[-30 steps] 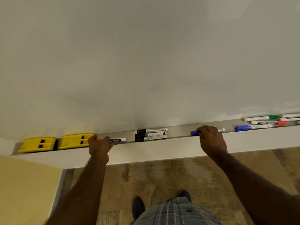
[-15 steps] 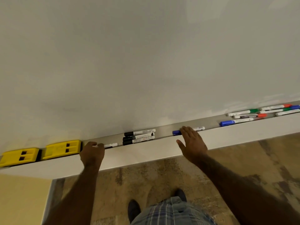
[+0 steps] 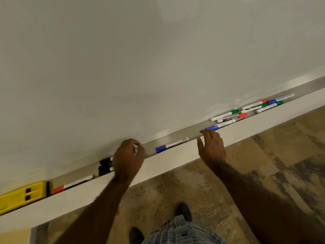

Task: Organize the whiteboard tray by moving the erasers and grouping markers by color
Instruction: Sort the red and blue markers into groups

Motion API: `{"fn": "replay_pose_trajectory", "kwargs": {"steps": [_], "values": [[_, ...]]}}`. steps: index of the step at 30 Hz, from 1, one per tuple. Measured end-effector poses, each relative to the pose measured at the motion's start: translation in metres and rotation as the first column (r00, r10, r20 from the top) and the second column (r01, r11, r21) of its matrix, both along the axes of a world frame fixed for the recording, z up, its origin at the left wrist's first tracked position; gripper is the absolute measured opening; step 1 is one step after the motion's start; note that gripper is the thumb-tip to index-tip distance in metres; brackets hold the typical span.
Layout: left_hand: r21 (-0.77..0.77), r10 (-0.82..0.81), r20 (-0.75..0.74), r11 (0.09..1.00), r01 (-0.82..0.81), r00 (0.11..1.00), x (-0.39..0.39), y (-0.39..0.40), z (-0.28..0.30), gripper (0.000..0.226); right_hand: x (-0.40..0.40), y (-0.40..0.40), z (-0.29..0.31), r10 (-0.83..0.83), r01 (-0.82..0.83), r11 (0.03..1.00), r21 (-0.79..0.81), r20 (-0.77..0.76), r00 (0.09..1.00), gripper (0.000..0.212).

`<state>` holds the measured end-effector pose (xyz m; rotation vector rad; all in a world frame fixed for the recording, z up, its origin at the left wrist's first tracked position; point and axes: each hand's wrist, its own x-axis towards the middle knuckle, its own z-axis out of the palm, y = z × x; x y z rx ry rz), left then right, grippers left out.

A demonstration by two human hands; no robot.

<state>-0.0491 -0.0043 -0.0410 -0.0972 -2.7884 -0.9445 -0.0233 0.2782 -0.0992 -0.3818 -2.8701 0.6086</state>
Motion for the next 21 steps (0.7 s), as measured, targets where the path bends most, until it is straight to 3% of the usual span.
{"fn": "replay_pose_trajectory", "kwargs": {"steps": [4, 8, 13, 21], "values": [[-0.101, -0.34, -0.066, 0.938, 0.333, 0.938, -0.011, 0.076, 0.003, 0.005, -0.008, 0.046, 0.006, -0.14, 0.14, 0.99, 0.004, 0.025, 0.99, 0.031], [-0.198, -0.534, -0.032, 0.832, 0.519, 0.845, -0.022, 0.141, -0.002, 0.018, -0.019, 0.089, 0.006, -0.233, 0.233, 0.972, 0.017, 0.049, 0.971, 0.032], [-0.292, -0.604, 0.077, 0.747, 0.597, 0.793, -0.038, 0.21, -0.014, 0.024, -0.039, 0.138, 0.011, -0.269, 0.258, 0.96, 0.107, 0.1, 0.958, 0.04], [-0.355, -0.599, 0.25, 0.674, 0.648, 0.761, -0.061, 0.267, -0.031, 0.029, -0.063, 0.179, 0.022, -0.095, 0.053, 0.985, 0.163, 0.264, 0.96, 0.039]]}}
